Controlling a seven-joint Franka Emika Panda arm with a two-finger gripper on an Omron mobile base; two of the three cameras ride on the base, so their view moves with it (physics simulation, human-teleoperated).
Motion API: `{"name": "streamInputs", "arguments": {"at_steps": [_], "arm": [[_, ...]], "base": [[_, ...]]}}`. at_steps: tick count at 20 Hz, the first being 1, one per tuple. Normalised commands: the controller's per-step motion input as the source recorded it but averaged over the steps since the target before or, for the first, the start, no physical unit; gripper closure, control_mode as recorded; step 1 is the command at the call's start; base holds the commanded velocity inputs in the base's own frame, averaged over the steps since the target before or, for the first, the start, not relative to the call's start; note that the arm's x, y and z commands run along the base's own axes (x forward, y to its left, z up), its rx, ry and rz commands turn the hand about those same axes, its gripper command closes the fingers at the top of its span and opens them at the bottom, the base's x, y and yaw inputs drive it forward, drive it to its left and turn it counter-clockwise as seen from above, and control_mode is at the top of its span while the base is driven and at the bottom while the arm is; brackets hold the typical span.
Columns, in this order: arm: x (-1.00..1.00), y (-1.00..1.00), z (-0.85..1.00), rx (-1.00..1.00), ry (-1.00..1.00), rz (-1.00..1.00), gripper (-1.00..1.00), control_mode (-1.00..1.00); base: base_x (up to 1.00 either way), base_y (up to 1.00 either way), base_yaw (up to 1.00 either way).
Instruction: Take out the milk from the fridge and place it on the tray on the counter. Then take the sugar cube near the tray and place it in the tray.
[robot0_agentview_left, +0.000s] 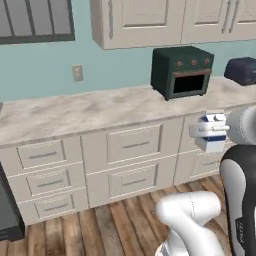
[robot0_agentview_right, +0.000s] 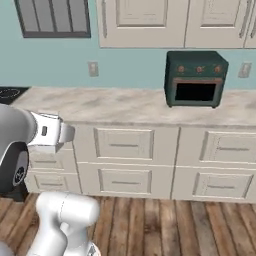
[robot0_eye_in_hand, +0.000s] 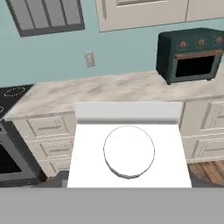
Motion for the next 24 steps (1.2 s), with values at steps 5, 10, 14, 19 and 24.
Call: {"name": "streamInputs", "arguments": {"at_steps": [5,10,14,19,24], "arm": [[0.00,0.00,0.00,0.00,0.00,0.00,1.00,1.00],[0.00,0.00,0.00,0.00,0.00,0.00,1.00,1.00],[0.00,0.00,0.00,0.00,0.00,0.00,1.00,1.00],[0.00,0.00,0.00,0.00,0.00,0.00,1.00,1.00],[0.00,0.00,0.00,0.00,0.00,0.00,1.00,1.00]], "base": [[0.00,0.67,0.79],[0.00,0.69,0.79],[0.00,0.65,0.81],[0.00,0.59,0.83],[0.01,0.55,0.84]]}}
